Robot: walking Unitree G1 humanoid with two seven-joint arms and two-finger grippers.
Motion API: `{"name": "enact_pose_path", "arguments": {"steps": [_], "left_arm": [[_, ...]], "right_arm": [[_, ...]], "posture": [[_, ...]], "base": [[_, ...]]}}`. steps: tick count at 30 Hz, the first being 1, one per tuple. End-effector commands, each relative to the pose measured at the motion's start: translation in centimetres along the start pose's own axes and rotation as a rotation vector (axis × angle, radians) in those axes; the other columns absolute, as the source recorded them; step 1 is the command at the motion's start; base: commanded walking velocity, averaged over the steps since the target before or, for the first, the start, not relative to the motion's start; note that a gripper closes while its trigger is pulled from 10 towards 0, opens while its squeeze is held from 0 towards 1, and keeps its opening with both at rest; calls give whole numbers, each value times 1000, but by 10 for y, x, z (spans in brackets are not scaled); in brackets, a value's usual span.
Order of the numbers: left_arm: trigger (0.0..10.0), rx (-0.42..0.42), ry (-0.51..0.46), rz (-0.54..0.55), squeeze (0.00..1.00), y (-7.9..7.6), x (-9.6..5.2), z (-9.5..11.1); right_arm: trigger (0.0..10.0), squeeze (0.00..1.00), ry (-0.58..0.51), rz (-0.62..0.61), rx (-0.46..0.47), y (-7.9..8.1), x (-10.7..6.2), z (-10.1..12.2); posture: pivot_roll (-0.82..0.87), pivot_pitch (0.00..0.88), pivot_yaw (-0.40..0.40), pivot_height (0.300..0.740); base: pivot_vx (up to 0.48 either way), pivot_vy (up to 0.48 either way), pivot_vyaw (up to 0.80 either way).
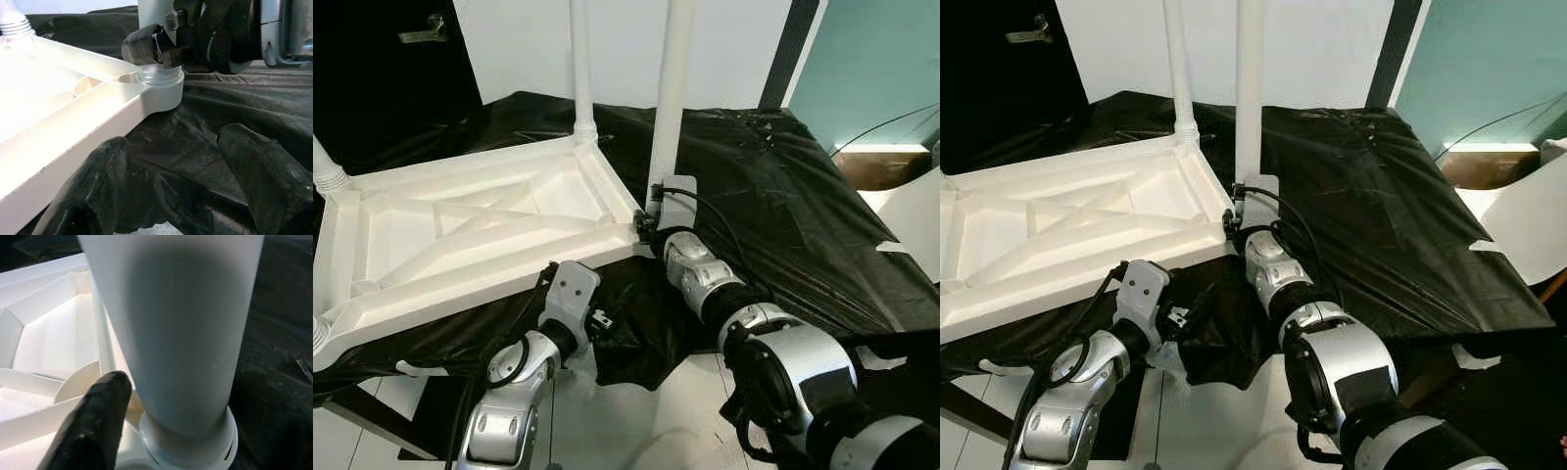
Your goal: Building children table
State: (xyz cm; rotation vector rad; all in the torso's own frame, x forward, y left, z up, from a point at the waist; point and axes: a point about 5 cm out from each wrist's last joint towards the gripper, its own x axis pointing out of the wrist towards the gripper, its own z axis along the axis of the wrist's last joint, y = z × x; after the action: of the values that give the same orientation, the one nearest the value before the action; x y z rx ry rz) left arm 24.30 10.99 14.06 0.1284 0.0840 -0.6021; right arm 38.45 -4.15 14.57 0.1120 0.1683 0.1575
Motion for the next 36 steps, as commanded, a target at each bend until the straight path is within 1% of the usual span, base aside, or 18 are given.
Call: {"name": "enact_pose_path", "arguments": {"steps": [1,7,8,9,10,11,16,18,21,24,25,26,27,28,29,31,32,36], "left_arm": [[10000,4,11,61,0,4,1,0],[10000,13,8,70,0,7,-1,1],[10000,19,5,74,0,8,-1,3],[10000,24,2,78,0,10,-3,4],[10000,24,2,78,0,10,-3,4],[10000,30,0,84,0,12,-4,5],[10000,55,3,123,0,26,-12,8],[10000,59,4,129,0,29,-14,8],[10000,85,11,168,0,41,-21,10],[10000,92,10,178,0,43,-22,10],[10000,103,5,201,0,47,-23,12],[10000,103,5,201,0,47,-23,12],[10000,113,-5,227,0,51,-25,14],[10000,113,-5,227,0,51,-25,14],[10000,117,-21,286,0,59,-28,18],[10000,117,-21,286,0,59,-28,18],[10000,120,-28,307,0,61,-30,19],[10000,130,-41,350,0,66,-34,21]], "right_arm": [[10000,1000,-23,5,0,-2,-1,0],[10000,1000,-29,14,-10,-8,-4,-7],[10000,918,-30,17,-23,-11,-6,-10],[10000,239,-27,21,-36,-14,-8,-13],[10000,239,-27,21,-36,-14,-8,-13],[10000,0,-21,26,-40,-16,-9,-16],[10000,0,18,50,-46,-24,-19,-33],[10000,0,26,54,-43,-24,-20,-35],[10000,0,60,106,-16,-16,-24,-42],[10000,0,67,122,-8,-13,-24,-43],[10000,0,77,155,7,-7,-25,-43],[10000,0,77,155,7,-7,-25,-43],[10000,0,83,197,16,1,-26,-43],[10000,0,83,197,16,1,-26,-43],[10000,0,95,272,39,13,-30,-43],[10000,0,95,272,39,13,-30,-43],[10000,0,99,301,51,18,-31,-43],[10000,0,106,363,72,28,-36,-41]], "posture": [[165,0,-74,740],[165,0,-74,740],[163,0,-76,740],[164,0,-78,740],[164,0,-78,740],[164,0,-78,740],[164,0,-78,740],[164,0,-78,740],[168,0,-74,740],[168,0,-74,740],[168,0,-74,740],[168,0,-74,740],[176,0,-75,740],[176,0,-75,740],[176,0,-75,740],[176,0,-75,740],[188,0,-80,740],[197,0,-88,740]], "base": [[0,0,0],[0,0,0],[0,0,0],[0,0,0],[0,0,0],[0,0,0],[0,0,0],[0,0,0],[0,0,0],[0,0,0],[0,0,0],[0,0,0],[0,0,0],[0,0,0],[0,0,0],[0,0,0],[0,0,0],[0,0,0]]}}
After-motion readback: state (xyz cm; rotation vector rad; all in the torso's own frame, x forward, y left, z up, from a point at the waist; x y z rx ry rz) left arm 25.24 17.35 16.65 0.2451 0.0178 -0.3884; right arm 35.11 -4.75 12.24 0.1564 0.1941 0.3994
